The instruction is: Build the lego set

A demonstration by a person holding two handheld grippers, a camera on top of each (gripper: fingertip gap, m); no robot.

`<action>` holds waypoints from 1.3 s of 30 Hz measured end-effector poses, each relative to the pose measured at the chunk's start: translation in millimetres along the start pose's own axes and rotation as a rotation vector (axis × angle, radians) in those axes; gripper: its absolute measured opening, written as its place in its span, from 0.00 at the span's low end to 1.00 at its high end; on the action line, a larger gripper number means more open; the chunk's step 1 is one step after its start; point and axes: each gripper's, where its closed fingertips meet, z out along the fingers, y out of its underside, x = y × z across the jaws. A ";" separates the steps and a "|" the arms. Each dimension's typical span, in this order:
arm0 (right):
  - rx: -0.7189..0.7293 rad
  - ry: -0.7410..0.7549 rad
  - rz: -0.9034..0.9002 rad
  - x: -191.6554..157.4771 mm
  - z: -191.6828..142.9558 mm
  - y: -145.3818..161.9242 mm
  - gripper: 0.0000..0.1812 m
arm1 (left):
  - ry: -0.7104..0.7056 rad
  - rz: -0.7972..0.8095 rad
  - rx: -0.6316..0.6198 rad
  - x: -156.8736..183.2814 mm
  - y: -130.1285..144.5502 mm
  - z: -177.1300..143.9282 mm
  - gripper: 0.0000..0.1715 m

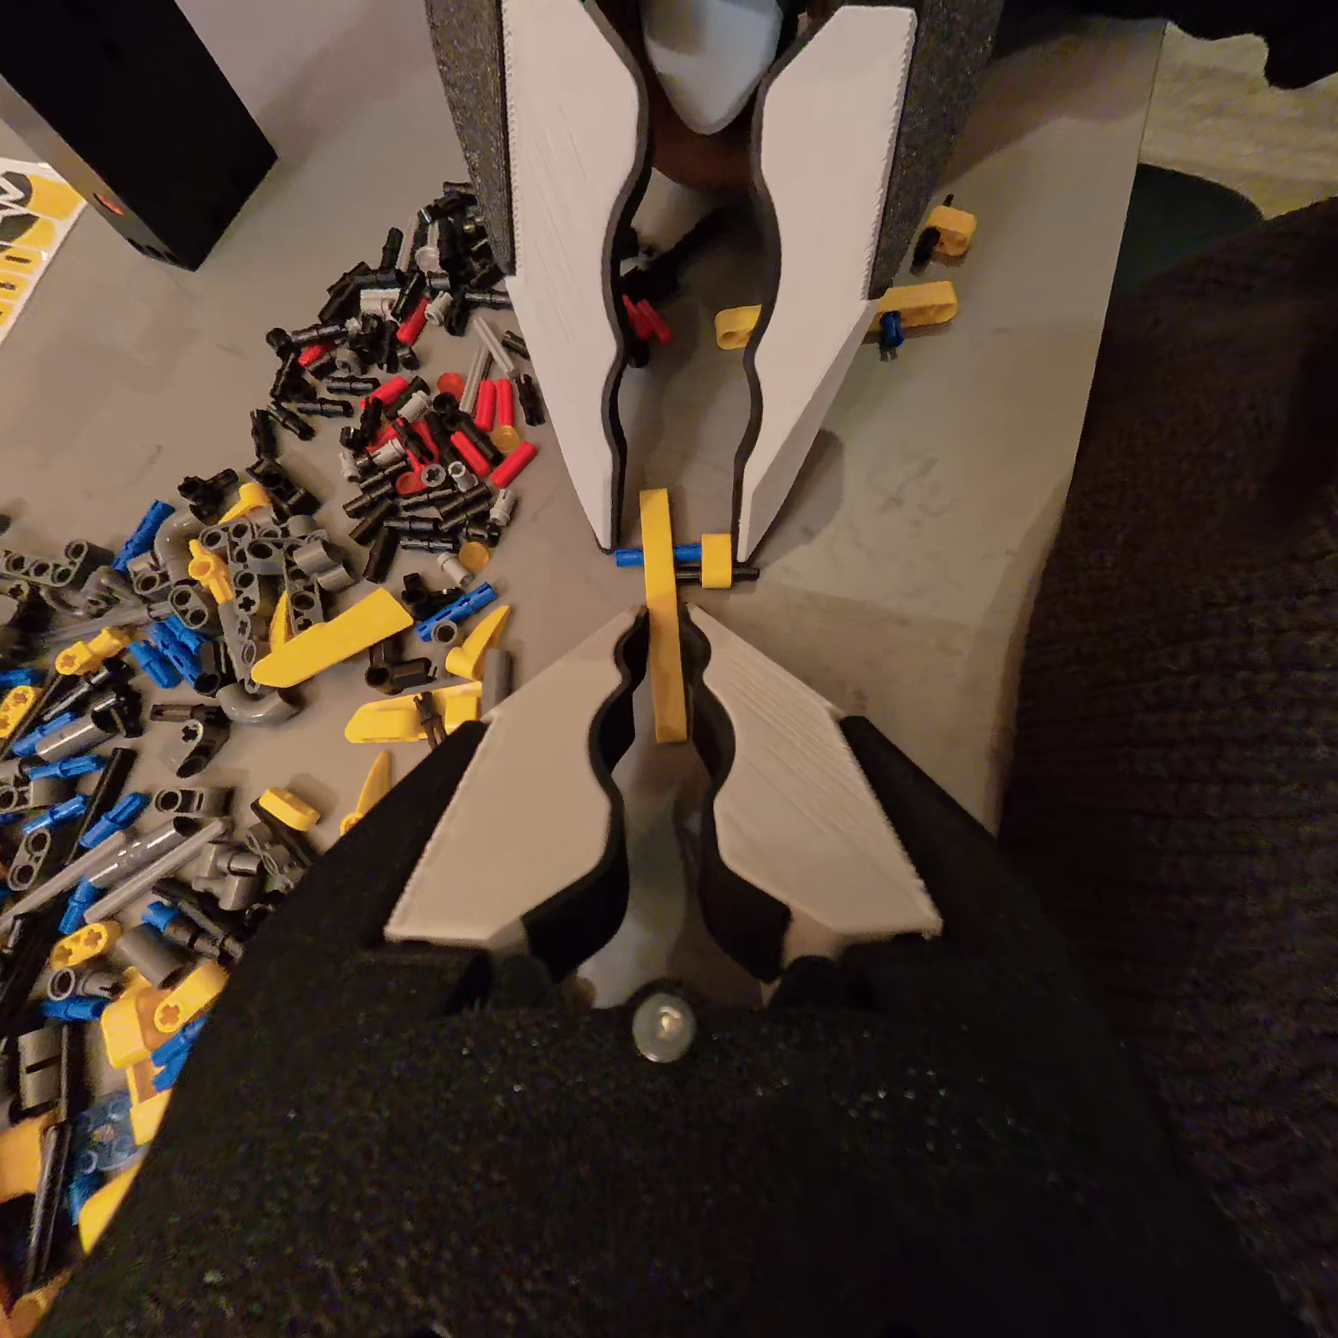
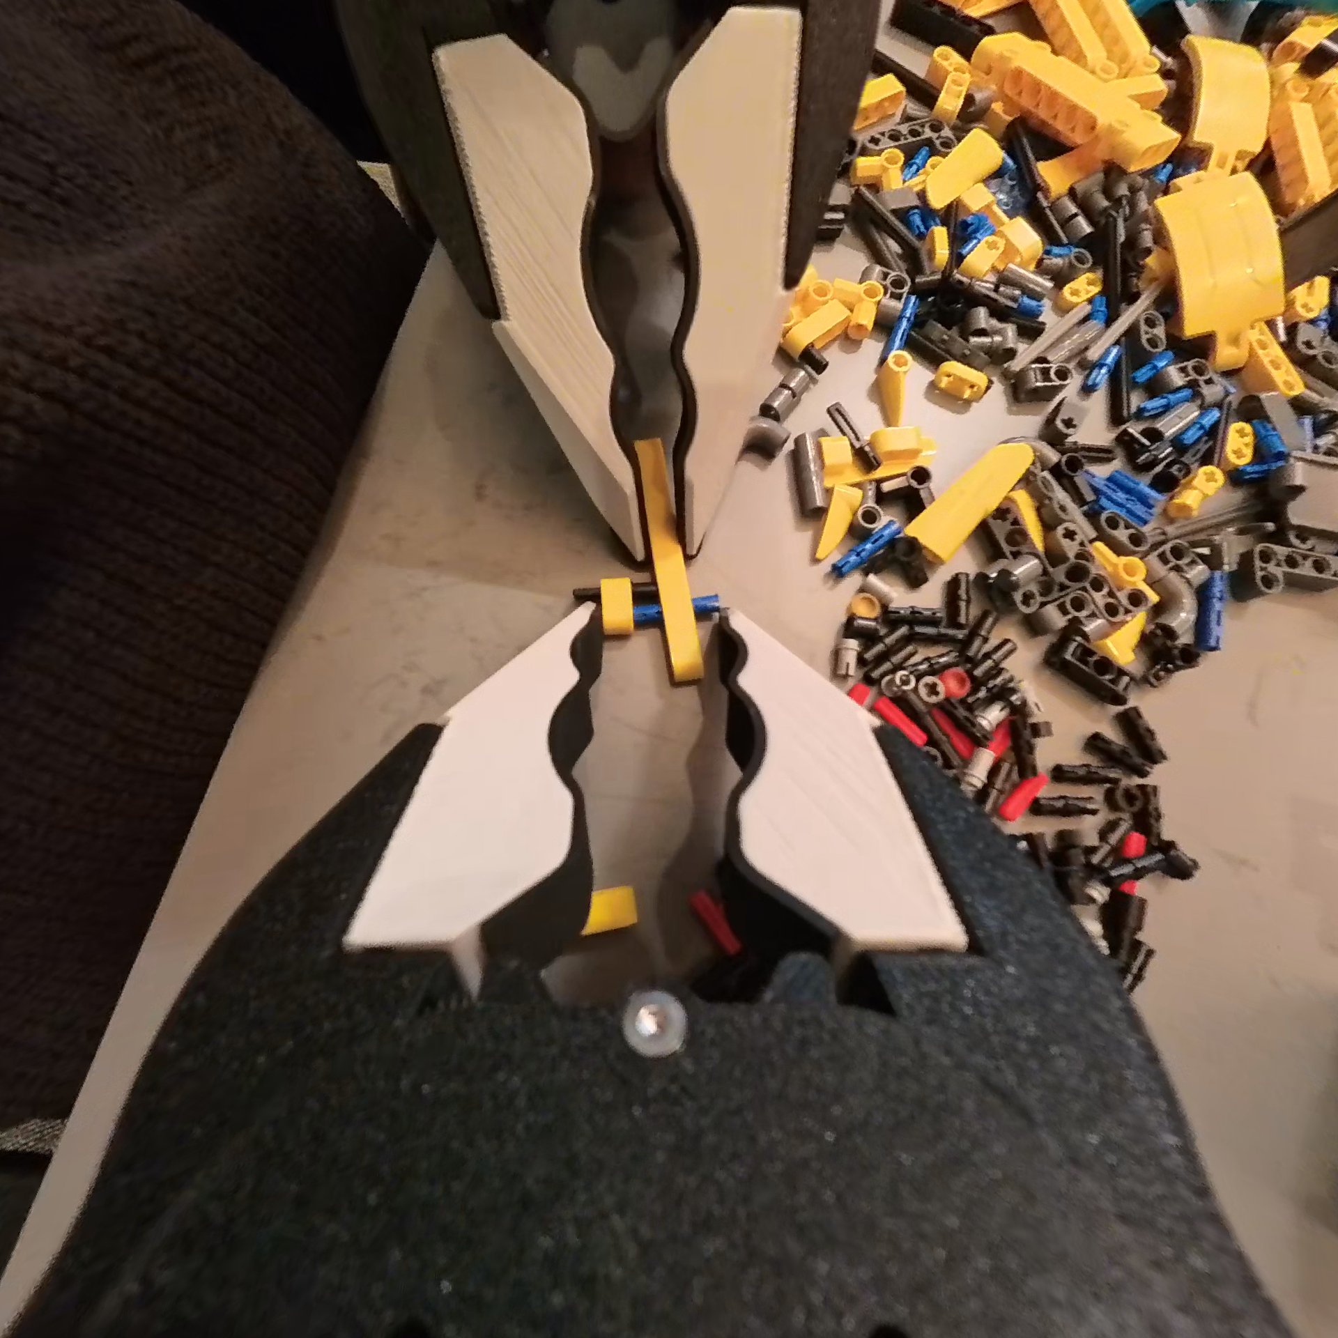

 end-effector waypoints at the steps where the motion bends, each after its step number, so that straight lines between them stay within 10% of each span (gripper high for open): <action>1: 0.000 -0.001 0.001 0.0 -0.1 0.1 0.18 | 0.011 -0.008 0.000 0.0 -0.1 0.1 0.05; 39: 0.002 0.014 -0.019 -1.1 -1.4 0.4 0.17 | 0.008 0.022 0.026 1.5 -3.5 -2.4 0.16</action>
